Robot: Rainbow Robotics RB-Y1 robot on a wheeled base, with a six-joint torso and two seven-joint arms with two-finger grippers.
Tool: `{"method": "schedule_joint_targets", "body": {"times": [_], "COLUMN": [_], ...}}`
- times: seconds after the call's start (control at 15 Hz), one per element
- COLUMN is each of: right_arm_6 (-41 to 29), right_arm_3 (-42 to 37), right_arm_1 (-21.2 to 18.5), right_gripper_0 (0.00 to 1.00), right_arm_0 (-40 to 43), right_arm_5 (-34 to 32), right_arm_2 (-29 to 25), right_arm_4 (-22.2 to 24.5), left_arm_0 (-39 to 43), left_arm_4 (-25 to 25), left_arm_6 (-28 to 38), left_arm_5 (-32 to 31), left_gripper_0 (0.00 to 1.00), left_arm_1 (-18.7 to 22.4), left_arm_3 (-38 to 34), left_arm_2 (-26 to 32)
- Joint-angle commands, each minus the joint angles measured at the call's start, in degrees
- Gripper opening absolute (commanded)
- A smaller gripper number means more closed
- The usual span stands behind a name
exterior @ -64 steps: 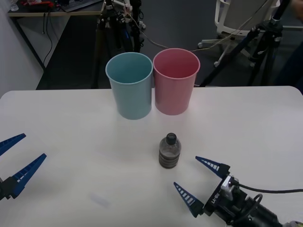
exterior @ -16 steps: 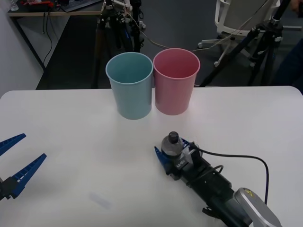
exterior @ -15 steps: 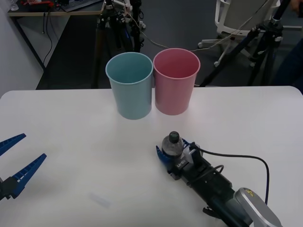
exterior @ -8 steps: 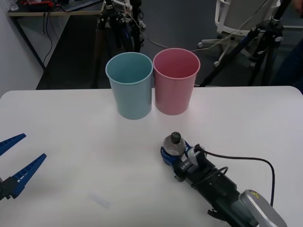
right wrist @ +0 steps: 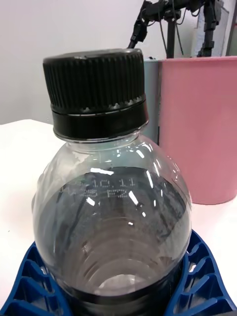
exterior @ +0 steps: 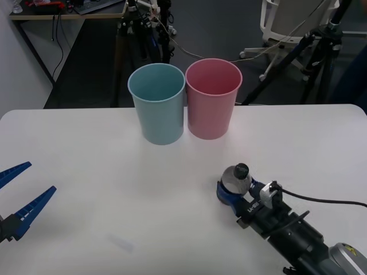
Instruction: Grasp the object on the table and drop it into the matching bin: aluminum can to the light blue bin, PET bottle to the pink bin.
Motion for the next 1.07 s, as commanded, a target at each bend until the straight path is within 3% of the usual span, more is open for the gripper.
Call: {"method": "schedule_joint_targets", "body": {"times": [0.07,0.4,0.87,1.07], "right_arm_6": [-0.68,-2.17,-3.40,-3.66], "right_arm_3": [-4.04,-12.39,-25.66,-27.50], "right_arm_1": [-5.87,-15.72,-33.73,-36.63], "right_gripper_0": [0.00,0.00,0.00,0.00], "right_arm_0": [2.33,6.37,4.70,-1.01], "right_arm_5": [0.11,2.66,15.23,20.42], "right_arm_2": [-0.54,-4.23,-6.25,-6.25], "right_arm_4": [-5.14,-11.46,-32.73,-38.01], "left_arm_0": [0.00,0.00,0.00,0.00], "left_arm_4": [0.00,0.00,0.00,0.00], "left_arm_6": [0.00,0.00,0.00,0.00], "left_arm_5": [0.00,0.00,0.00,0.00], "left_gripper_0": [1.00,1.00,1.00,1.00], "left_arm_1": [0.00,0.00,0.00,0.00], "left_arm_3": [0.00,0.00,0.00,0.00], "left_arm_2": [0.00,0.00,0.00,0.00]}}
